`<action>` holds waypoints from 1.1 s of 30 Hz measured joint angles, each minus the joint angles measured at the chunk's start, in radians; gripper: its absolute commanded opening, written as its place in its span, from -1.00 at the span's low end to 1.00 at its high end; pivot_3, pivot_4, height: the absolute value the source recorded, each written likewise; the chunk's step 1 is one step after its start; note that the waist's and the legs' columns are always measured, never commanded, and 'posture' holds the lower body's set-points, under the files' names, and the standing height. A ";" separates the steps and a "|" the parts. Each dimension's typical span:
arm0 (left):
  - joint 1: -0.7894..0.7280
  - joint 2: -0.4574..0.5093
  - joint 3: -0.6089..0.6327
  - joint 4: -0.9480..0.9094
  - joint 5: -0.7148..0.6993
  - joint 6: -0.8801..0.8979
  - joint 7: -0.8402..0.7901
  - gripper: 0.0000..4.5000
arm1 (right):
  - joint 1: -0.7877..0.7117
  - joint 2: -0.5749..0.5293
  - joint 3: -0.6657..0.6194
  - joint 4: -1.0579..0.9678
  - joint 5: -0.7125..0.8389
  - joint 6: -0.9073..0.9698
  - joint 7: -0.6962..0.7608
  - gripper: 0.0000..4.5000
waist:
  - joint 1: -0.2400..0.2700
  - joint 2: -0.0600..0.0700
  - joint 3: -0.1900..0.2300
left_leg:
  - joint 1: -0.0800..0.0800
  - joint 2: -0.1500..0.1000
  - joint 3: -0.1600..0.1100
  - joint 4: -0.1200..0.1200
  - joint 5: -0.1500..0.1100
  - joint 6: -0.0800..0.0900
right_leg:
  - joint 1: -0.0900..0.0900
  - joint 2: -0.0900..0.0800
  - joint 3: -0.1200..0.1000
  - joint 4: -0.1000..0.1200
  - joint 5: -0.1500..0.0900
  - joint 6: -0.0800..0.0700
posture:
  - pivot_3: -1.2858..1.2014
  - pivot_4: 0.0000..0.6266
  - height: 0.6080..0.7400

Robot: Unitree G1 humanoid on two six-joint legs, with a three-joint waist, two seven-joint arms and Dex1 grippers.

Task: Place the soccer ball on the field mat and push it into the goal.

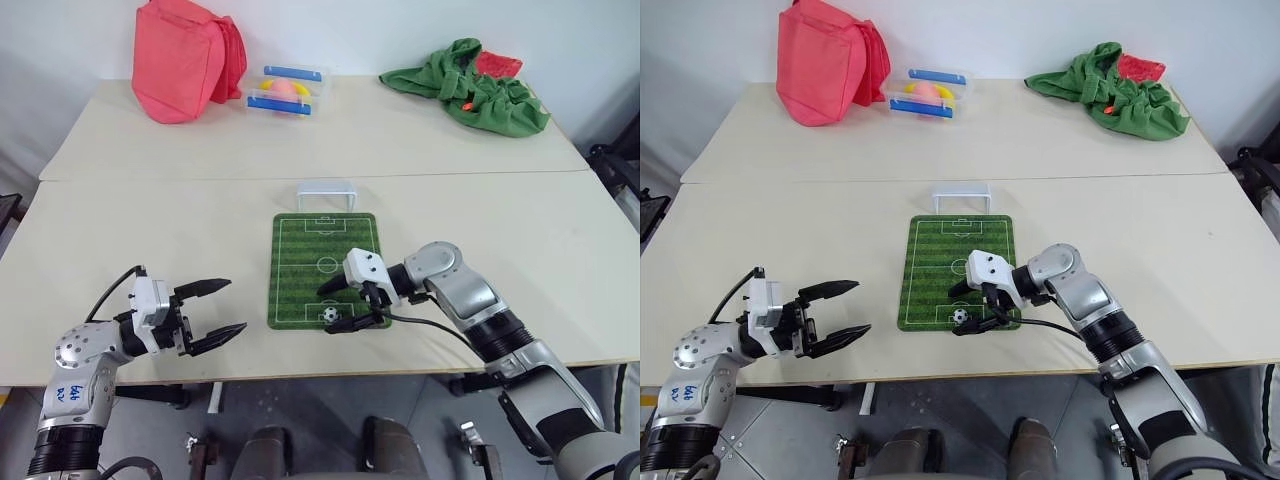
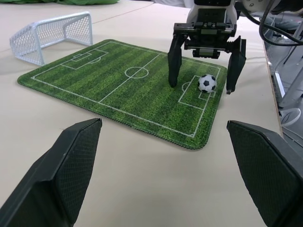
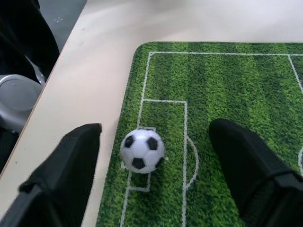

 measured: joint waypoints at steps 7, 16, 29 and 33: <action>-0.028 -0.003 -0.003 0.005 0.000 0.000 0.000 1.00 | 0.000 -0.003 -0.016 -0.062 0.019 0.032 0.007 0.66 | 0.000 0.000 0.000 | 0.000 0.000 0.001 0.000 0.000 0.000 | -0.002 0.000 0.001 0.001 0.000 0.000 | 0.03 -0.52 1.00; -0.014 -0.005 -0.015 0.003 -0.004 0.001 -0.039 1.00 | 0.077 -0.101 -0.134 -0.420 0.136 0.228 -0.033 -0.48 | 0.005 0.000 0.000 | -0.001 0.000 0.001 -0.001 0.000 0.000 | -0.002 0.000 0.001 0.000 0.000 0.000 | 0.03 -0.52 1.00; 0.006 -0.014 -0.015 0.000 -0.007 -0.011 -0.071 1.00 | 0.234 -0.093 -0.027 -0.485 0.116 0.318 -0.113 -0.97 | 0.002 0.000 0.000 | -0.001 0.001 0.003 0.000 0.000 0.000 | -0.003 0.000 0.003 0.001 0.000 0.000 | 0.03 -0.52 1.00; 0.005 0.001 0.014 0.000 -0.012 -0.011 -0.069 1.00 | 0.222 -0.054 -0.005 -0.387 0.085 0.278 -0.135 -0.97 | 0.002 -0.001 0.000 | -0.001 0.000 0.003 0.000 0.000 0.000 | -0.003 0.000 0.003 0.001 0.000 0.000 | 0.03 -0.52 1.00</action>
